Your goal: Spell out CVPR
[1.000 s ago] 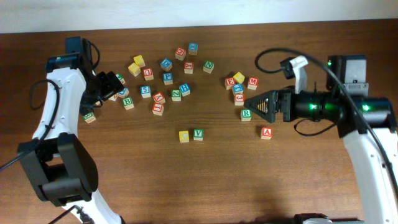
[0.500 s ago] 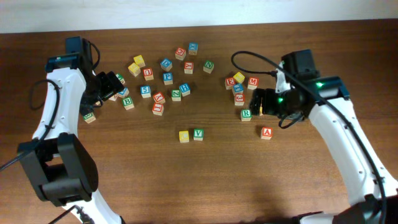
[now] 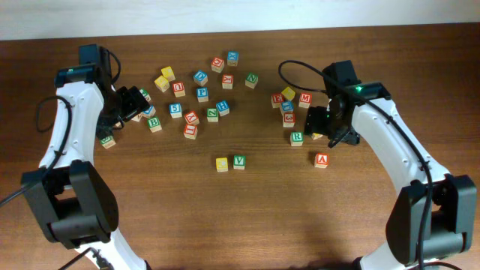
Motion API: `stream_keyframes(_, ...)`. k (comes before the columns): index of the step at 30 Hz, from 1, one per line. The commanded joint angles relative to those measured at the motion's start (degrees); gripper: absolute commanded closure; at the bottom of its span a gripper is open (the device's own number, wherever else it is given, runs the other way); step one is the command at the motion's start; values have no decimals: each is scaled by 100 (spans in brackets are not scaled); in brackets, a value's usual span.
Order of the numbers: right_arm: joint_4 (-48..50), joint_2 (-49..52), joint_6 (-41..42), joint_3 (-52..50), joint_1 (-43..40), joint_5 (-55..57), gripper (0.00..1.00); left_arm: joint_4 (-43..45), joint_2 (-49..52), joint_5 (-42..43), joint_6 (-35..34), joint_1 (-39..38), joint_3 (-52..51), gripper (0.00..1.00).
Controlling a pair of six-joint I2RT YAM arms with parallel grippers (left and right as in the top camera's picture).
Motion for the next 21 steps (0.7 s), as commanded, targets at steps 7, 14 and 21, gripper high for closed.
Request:
stream_keyframes(7, 378, 31, -385, 85, 35, -1252, 2, 13, 42, 149, 514, -155, -7, 1)
stream_keyframes(14, 380, 35, -387, 85, 33, -1246, 2, 284, 42, 151, 511, -527, -7, 1)
stream_keyframes(21, 503, 35, -387, 85, 33, -649, 2, 1104, 44, 151, 457, -1141, -7, 1)
